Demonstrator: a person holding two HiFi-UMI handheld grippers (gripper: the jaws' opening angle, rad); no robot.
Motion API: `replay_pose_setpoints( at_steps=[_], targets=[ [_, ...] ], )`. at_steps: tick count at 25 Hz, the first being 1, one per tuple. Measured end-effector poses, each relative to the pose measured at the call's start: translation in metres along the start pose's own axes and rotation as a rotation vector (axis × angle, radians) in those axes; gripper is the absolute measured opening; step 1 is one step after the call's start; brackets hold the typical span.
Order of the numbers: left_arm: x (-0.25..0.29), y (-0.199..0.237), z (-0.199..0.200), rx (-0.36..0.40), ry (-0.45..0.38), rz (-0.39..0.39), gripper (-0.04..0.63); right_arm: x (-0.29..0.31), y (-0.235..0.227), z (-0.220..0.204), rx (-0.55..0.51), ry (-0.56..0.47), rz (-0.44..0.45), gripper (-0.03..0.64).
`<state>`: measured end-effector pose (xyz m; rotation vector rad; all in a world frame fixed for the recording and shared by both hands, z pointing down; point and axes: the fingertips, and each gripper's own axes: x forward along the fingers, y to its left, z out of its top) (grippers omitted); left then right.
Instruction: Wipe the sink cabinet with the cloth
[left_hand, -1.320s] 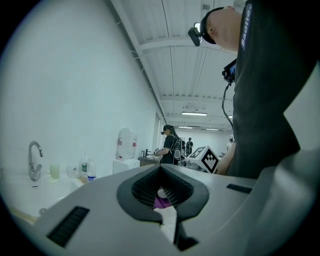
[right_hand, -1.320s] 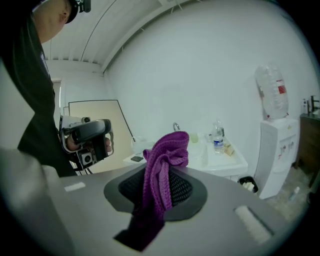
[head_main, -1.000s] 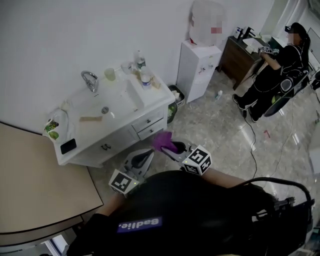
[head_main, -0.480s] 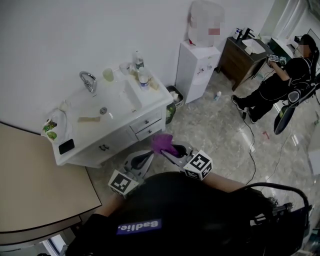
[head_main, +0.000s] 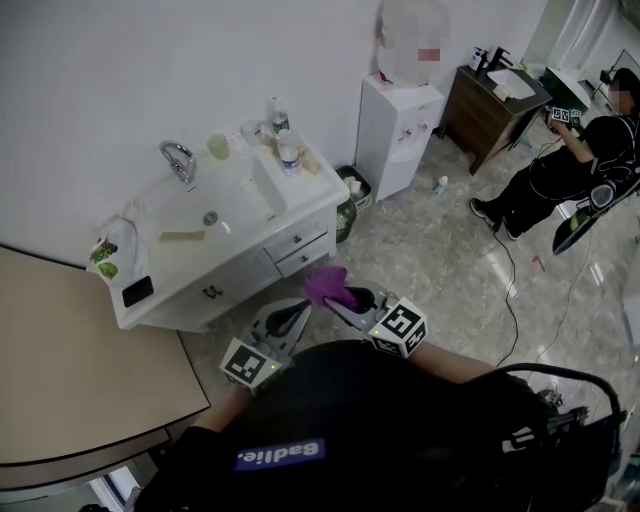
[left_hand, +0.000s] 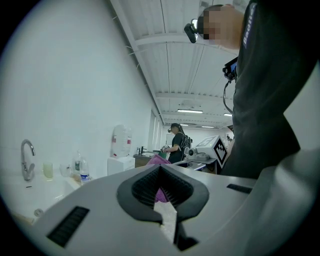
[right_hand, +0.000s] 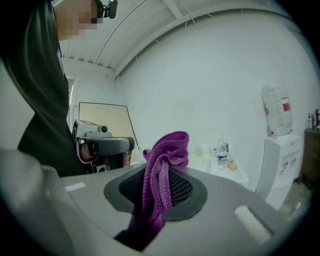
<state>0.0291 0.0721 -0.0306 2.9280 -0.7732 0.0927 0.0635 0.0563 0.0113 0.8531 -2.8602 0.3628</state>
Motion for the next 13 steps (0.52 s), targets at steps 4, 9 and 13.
replay_pose_setpoints(
  at_steps=[4, 9, 13],
  targets=[
    [0.0005, -0.0027, 0.0046, -0.004, 0.016, -0.004, -0.011, -0.0002, -0.0003, -0.0009, 0.002, -0.001, -0.004, 0.08],
    [-0.0023, -0.0036, 0.004, 0.0, 0.0, -0.002, -0.011, -0.0009, 0.002, 0.0018, -0.001, -0.002, -0.01, 0.08],
    [-0.0022, -0.0057, 0.0063, 0.01, 0.008, -0.005, -0.011, -0.002, 0.0025, 0.0029, -0.005, -0.002, -0.008, 0.08]
  ],
)
